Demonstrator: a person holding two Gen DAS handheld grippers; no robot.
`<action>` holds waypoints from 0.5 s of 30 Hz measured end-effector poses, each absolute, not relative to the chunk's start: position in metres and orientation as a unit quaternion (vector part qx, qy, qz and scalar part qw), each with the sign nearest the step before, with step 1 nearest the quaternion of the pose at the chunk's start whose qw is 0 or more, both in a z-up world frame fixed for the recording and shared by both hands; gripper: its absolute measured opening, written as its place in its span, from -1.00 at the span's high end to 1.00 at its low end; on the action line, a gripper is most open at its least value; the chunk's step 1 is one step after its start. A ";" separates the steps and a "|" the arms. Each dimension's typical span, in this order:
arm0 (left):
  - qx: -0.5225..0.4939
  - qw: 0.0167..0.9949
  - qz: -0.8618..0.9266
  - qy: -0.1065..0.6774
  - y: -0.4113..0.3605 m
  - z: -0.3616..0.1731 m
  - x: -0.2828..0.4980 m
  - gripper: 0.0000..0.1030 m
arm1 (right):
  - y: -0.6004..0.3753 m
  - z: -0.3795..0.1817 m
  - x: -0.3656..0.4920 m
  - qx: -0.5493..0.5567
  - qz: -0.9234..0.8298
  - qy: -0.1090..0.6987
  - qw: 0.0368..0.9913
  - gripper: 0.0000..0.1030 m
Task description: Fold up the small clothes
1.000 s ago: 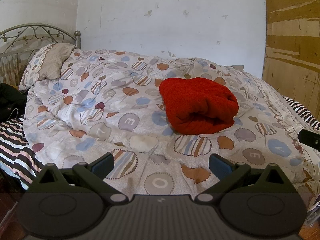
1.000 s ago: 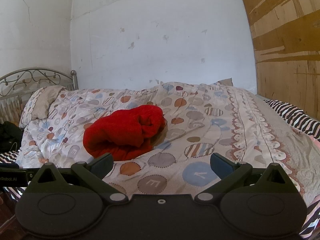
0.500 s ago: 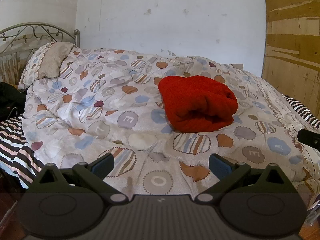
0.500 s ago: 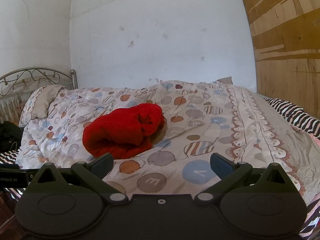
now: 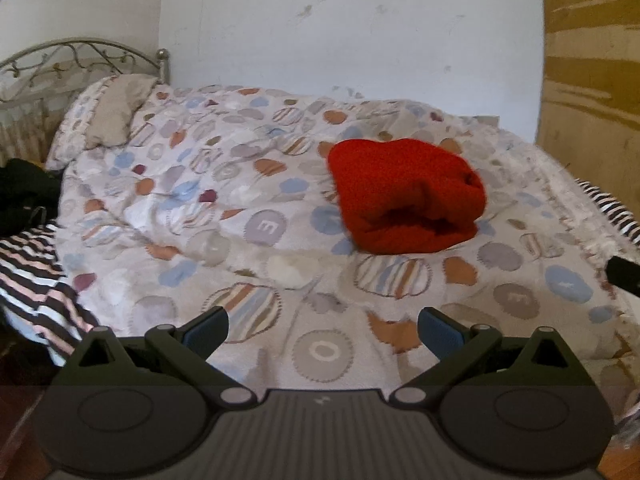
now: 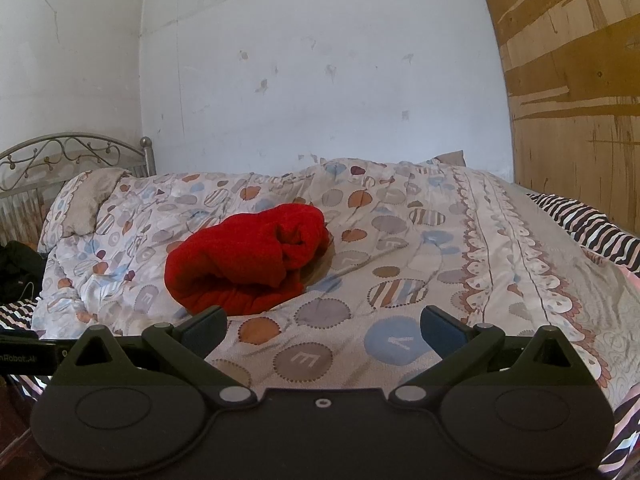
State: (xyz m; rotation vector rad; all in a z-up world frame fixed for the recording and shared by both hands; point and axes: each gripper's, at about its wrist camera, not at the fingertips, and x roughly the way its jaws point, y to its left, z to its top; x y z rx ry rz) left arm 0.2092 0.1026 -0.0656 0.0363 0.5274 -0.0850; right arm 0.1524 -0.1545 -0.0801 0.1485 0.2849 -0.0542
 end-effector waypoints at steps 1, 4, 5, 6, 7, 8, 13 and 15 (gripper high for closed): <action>0.020 0.965 -0.038 0.260 0.103 -0.064 0.209 -0.99 | -0.155 -0.080 0.153 0.075 -0.027 0.142 0.987 -0.99; 0.020 0.966 -0.038 0.254 0.105 -0.061 0.208 -0.99 | -0.155 -0.080 0.153 0.075 -0.027 0.142 0.987 -0.99; 0.017 0.967 -0.039 0.253 0.106 -0.060 0.207 -0.99 | -0.155 -0.080 0.153 0.074 -0.027 0.142 0.987 -0.99; 0.016 0.967 -0.040 0.253 0.107 -0.059 0.208 -0.99 | -0.156 -0.080 0.153 0.074 -0.026 0.142 0.987 -0.99; 0.014 0.967 -0.042 0.252 0.107 -0.059 0.208 -0.99 | -0.155 -0.080 0.153 0.074 -0.027 0.142 0.987 -0.99; 0.013 0.967 -0.042 0.252 0.108 -0.058 0.209 -0.99 | -0.156 -0.080 0.153 0.075 -0.027 0.142 0.987 -0.99; 0.014 0.967 -0.040 0.252 0.109 -0.058 0.209 -0.99 | -0.156 -0.080 0.153 0.074 -0.026 0.142 0.987 -0.99; 0.014 0.966 -0.040 0.254 0.110 -0.057 0.210 -0.99 | -0.155 -0.081 0.152 0.074 -0.025 0.143 0.987 -0.99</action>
